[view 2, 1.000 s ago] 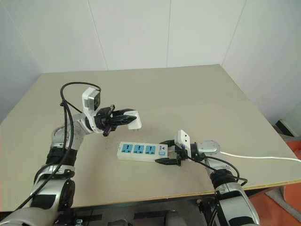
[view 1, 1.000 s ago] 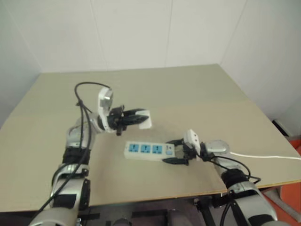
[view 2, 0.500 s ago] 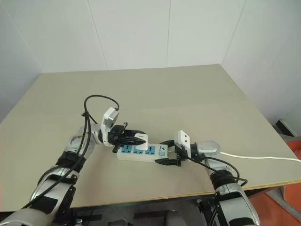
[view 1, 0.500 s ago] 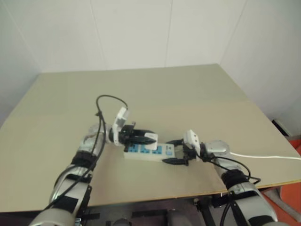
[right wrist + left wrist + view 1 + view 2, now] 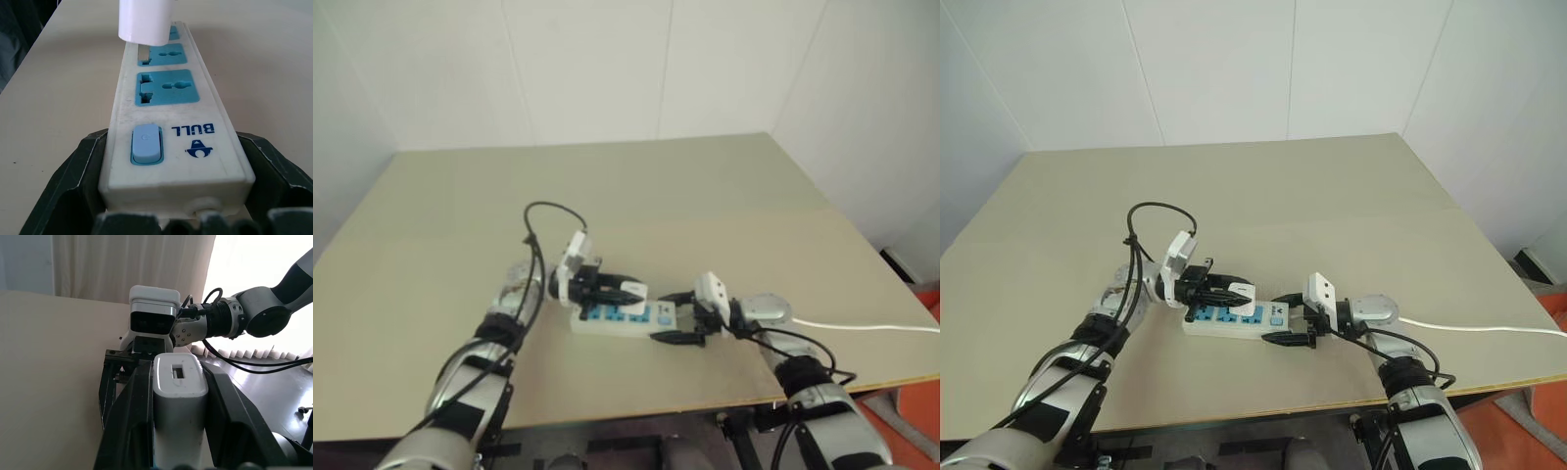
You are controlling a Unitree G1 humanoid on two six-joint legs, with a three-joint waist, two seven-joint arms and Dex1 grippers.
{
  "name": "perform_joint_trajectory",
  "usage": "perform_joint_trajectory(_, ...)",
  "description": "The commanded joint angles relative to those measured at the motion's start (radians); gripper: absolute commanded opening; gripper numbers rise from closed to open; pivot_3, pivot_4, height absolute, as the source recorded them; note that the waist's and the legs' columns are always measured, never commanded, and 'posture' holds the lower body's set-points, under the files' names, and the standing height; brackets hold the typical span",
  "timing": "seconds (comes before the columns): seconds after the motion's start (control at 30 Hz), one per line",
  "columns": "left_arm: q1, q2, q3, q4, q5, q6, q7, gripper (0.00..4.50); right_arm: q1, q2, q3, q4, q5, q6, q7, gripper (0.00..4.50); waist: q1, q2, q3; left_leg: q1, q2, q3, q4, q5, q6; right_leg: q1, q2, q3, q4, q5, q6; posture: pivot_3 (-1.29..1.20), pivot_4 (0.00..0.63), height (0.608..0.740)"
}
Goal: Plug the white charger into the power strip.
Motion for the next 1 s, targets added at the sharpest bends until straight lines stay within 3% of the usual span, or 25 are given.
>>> perform_joint_trajectory(0.03, -0.014, -0.015, -0.006, 0.0, -0.006, -0.035, -0.007, 1.01, 0.021, 0.001, 0.044, -0.016, -0.034, 0.022, 0.011, 3.42, 0.0, 0.0, 0.0, 0.0, 0.0, 0.0, 0.0, 0.0, 0.0, 0.0, 0.0, 0.0, 0.0, 0.0, 0.0, 0.0, 0.15, 0.74)
perform_joint_trajectory(1.0, -0.003, -0.065, 0.022, 0.125, 0.085, -0.157, -0.007, 1.01, 0.04, -0.001, 0.043, -0.045, -0.033, 0.034, -0.006, 3.42, 0.003, 0.0, 0.0, 0.0, 0.0, 0.0, 0.0, 0.0, 0.0, 0.0, 0.0, 0.0, -0.001, 0.0, 0.0, 0.0, 0.15, 0.74)
